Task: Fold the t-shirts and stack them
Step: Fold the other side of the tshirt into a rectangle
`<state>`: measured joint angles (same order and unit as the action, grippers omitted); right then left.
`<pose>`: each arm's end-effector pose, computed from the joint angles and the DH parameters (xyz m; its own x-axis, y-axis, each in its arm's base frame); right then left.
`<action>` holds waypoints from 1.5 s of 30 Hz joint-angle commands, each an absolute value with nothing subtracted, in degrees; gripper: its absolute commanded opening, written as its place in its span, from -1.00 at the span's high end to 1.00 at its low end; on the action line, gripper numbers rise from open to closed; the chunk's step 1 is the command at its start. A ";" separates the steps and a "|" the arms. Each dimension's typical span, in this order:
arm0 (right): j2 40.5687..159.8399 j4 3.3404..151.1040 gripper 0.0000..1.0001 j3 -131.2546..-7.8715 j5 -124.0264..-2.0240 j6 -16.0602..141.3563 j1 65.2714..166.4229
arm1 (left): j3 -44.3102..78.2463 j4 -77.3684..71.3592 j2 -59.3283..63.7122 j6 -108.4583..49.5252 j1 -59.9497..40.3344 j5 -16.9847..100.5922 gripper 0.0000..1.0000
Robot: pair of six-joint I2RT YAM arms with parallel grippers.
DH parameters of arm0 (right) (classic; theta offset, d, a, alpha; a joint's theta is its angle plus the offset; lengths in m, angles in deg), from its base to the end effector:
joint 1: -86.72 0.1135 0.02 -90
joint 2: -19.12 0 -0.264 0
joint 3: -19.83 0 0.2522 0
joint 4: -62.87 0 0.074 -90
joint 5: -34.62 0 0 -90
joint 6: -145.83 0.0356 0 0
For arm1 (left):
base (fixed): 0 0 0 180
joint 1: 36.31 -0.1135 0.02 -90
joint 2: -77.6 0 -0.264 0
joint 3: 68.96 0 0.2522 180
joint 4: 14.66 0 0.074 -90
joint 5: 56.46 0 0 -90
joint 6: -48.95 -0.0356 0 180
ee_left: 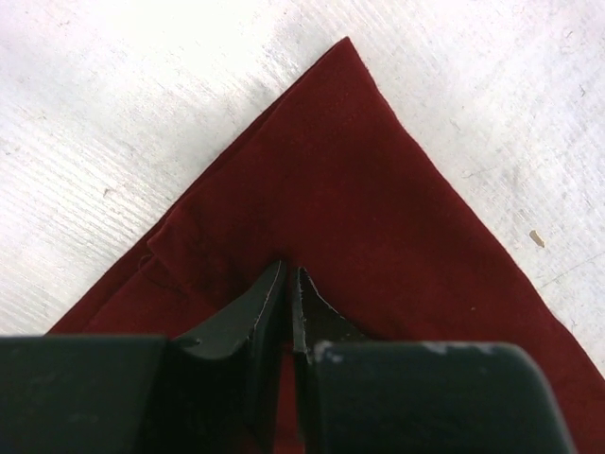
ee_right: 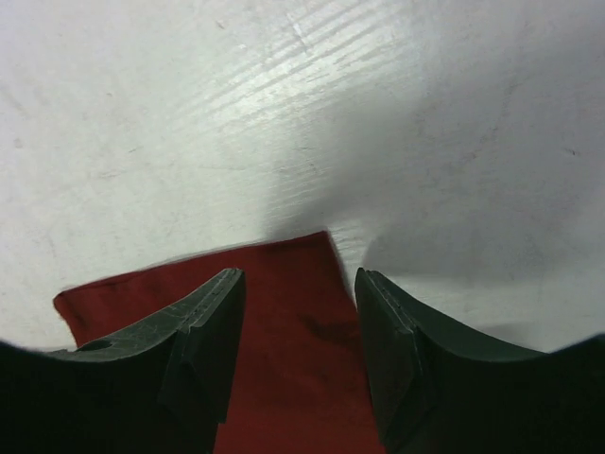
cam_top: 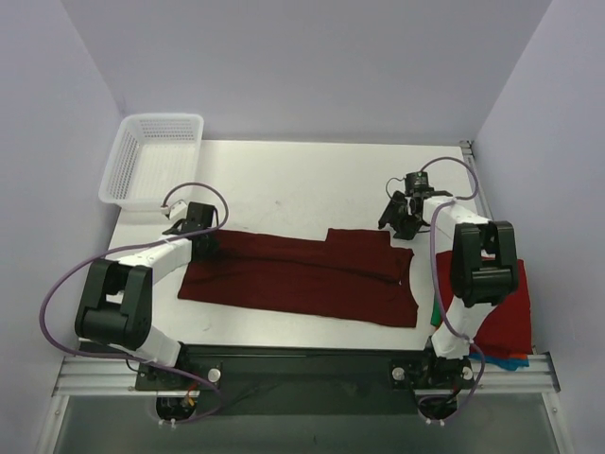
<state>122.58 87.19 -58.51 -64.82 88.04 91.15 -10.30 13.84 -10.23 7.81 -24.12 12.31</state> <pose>0.3792 0.0352 0.1803 -0.7382 0.4702 -0.4838 0.2493 0.8565 0.4520 0.2838 -0.0481 0.1638 -0.5491 -0.5996 -0.5823 -0.6171 0.7607 -0.2015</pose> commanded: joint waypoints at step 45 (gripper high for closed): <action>86.02 92.88 1.00 -42.90 -74.63 93.36 98.84 | -13.36 8.07 -7.22 7.03 -26.11 15.52 0.66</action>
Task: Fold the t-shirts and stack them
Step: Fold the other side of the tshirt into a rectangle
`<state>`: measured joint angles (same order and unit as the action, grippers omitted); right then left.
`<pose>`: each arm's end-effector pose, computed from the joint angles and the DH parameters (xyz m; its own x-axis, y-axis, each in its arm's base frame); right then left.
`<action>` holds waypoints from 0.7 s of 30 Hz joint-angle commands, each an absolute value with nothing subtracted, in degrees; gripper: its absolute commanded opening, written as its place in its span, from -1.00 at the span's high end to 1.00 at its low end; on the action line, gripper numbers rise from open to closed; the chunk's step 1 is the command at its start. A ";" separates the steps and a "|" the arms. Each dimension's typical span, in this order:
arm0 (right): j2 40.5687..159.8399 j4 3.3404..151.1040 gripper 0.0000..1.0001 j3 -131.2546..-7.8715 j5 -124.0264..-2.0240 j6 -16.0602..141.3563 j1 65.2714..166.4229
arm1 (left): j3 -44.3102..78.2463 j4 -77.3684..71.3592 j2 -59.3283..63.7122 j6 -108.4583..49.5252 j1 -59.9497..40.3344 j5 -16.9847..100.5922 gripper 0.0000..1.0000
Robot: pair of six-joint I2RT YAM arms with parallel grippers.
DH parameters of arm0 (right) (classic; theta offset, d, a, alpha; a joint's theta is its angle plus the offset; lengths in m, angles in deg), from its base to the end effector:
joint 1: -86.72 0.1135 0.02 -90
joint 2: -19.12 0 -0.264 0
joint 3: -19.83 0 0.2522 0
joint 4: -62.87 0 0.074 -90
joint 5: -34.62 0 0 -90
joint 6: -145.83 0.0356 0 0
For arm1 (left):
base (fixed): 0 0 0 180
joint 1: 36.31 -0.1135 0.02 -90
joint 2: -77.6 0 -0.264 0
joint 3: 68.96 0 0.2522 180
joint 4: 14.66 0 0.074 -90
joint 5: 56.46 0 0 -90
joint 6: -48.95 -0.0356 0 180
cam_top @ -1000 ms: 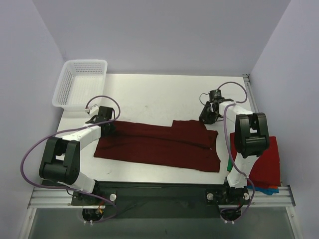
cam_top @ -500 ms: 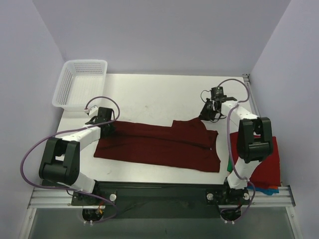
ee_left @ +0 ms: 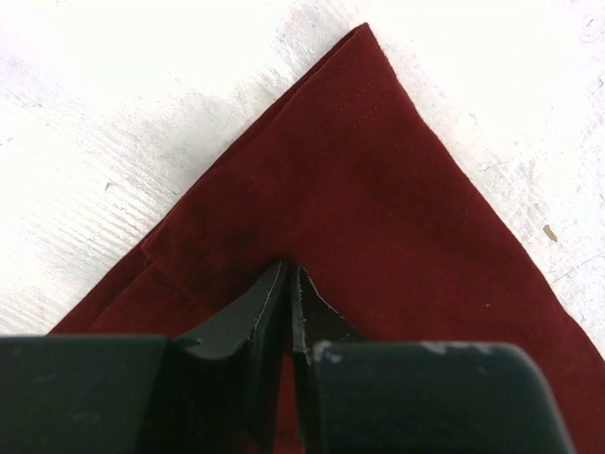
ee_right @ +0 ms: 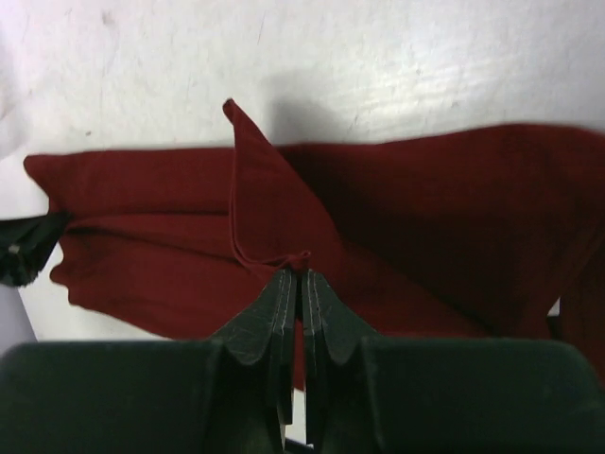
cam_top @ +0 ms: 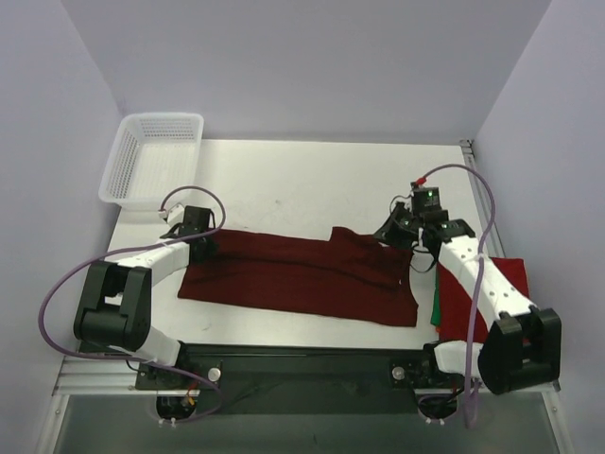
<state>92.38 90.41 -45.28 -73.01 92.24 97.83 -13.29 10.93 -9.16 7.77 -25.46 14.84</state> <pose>0.2739 0.0648 0.2676 -0.7130 0.4365 -0.5488 -0.0023 0.7812 0.6243 0.2774 -0.0415 0.1568 -0.5444 -0.6216 -0.5633 -0.6142 0.7527 -0.2370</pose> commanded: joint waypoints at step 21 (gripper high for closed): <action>62.63 98.25 1.00 -20.92 -75.51 97.14 106.67 | -12.84 6.48 -7.04 5.62 -27.43 17.72 0.58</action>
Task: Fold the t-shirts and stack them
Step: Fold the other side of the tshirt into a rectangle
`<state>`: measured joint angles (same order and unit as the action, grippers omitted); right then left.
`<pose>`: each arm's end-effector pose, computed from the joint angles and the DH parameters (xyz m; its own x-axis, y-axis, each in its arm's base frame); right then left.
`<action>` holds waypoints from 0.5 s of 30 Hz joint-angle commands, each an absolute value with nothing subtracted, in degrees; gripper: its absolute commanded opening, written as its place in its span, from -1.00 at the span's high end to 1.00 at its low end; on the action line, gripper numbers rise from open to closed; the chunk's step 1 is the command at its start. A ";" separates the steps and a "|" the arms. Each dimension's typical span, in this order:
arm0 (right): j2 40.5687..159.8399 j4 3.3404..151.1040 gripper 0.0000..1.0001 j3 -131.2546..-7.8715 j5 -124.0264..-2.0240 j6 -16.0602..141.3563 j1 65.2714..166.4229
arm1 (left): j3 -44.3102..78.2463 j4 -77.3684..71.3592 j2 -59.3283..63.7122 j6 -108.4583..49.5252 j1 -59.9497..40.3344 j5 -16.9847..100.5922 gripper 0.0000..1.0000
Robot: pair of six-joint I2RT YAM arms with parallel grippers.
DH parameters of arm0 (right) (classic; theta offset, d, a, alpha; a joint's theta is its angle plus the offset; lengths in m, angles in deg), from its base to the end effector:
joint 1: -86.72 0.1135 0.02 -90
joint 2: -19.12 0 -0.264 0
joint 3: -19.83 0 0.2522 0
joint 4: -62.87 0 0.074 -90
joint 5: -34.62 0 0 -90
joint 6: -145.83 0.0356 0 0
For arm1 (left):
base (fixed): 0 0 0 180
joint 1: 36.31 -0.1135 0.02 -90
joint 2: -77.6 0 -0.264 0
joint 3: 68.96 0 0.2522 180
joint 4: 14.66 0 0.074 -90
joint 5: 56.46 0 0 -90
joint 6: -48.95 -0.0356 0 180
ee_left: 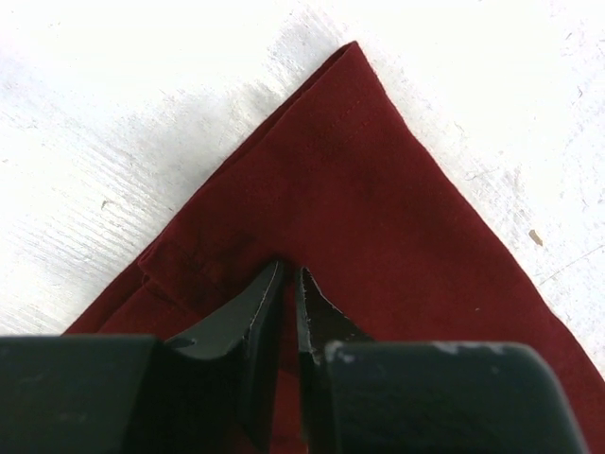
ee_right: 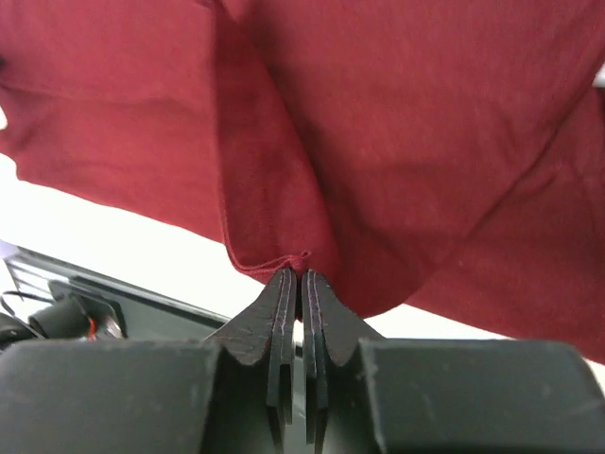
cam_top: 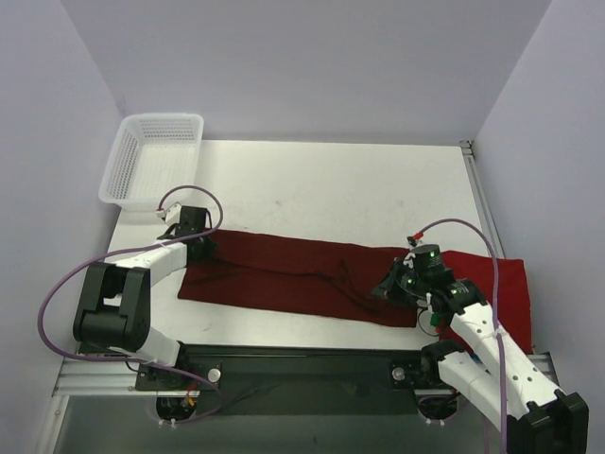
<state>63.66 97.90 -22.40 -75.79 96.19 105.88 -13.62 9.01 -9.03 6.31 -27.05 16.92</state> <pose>0.1557 0.0673 0.2234 -0.8054 0.3627 -0.4688 -0.0629 0.7342 0.6760 0.2800 -0.0353 0.1575 -0.5416 -0.6259 -0.5612 -0.5998 0.7554 -0.2637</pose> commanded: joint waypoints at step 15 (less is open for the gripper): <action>63.16 95.26 1.00 -15.82 -71.30 99.34 116.60 | -11.87 6.13 -4.49 4.22 -27.17 21.14 0.35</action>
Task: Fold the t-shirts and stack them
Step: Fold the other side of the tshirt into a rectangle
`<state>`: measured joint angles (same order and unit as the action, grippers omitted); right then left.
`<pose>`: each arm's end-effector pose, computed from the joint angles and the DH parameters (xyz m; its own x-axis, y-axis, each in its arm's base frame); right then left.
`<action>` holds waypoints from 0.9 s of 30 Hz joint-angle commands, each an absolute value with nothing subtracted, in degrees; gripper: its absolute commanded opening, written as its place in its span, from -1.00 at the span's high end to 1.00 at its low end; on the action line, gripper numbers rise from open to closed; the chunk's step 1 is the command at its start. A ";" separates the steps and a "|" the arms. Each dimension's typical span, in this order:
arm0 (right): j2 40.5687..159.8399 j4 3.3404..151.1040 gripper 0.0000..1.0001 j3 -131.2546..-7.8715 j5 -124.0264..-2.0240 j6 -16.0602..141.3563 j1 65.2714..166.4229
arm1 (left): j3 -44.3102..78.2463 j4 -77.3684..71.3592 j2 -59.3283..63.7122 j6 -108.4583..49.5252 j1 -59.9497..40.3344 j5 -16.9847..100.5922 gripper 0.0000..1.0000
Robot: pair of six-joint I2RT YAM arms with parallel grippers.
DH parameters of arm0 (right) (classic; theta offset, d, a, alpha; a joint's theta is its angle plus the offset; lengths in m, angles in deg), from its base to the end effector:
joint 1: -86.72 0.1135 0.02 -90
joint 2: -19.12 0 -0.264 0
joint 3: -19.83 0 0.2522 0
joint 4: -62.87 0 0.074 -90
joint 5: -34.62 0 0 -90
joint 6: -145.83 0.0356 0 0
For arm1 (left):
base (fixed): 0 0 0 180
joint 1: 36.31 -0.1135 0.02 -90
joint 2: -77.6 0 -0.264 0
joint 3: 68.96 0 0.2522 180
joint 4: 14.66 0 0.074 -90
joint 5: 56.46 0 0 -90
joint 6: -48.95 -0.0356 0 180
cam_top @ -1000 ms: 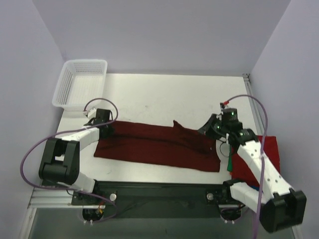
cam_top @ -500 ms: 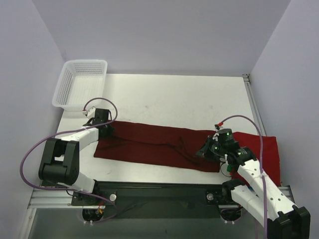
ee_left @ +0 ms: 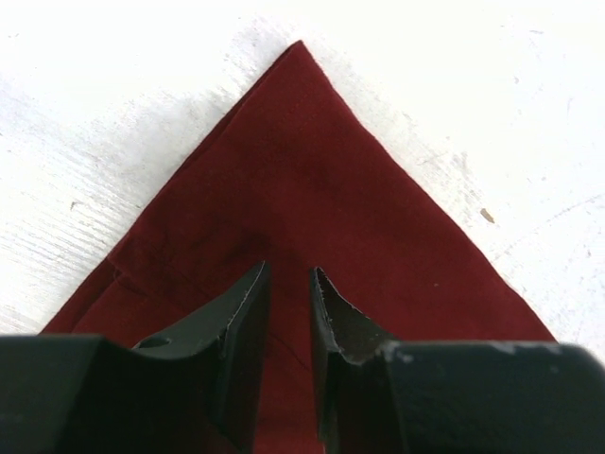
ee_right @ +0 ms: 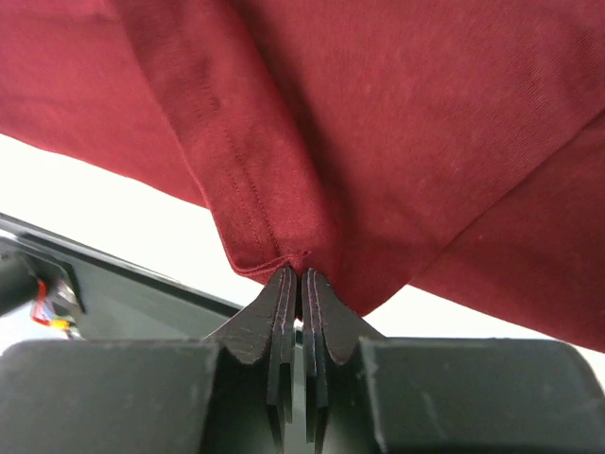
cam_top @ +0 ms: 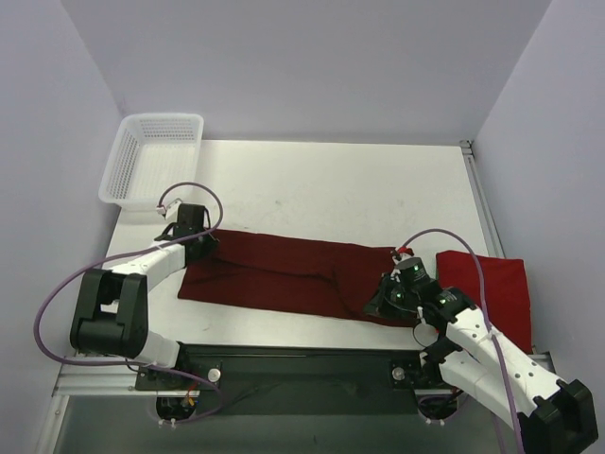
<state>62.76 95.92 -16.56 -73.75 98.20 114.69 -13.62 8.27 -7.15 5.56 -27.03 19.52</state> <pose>0.1372 0.0856 0.1942 -0.8651 0.2648 -0.4261 -0.1007 0.7404 0.6646 0.2796 -0.0369 0.1666 -0.5443 -0.6255 -0.5591 -0.5606 0.7669 -0.3122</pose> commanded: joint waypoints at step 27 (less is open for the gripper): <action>63.77 96.84 1.00 -15.37 -66.72 100.92 120.56 | -3.71 -12.77 -15.28 0.53 5.43 47.16 -0.15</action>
<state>63.09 95.70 -15.91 -68.62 100.83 120.00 -8.29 -4.93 -12.22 0.30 3.70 41.42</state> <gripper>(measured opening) 0.042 0.574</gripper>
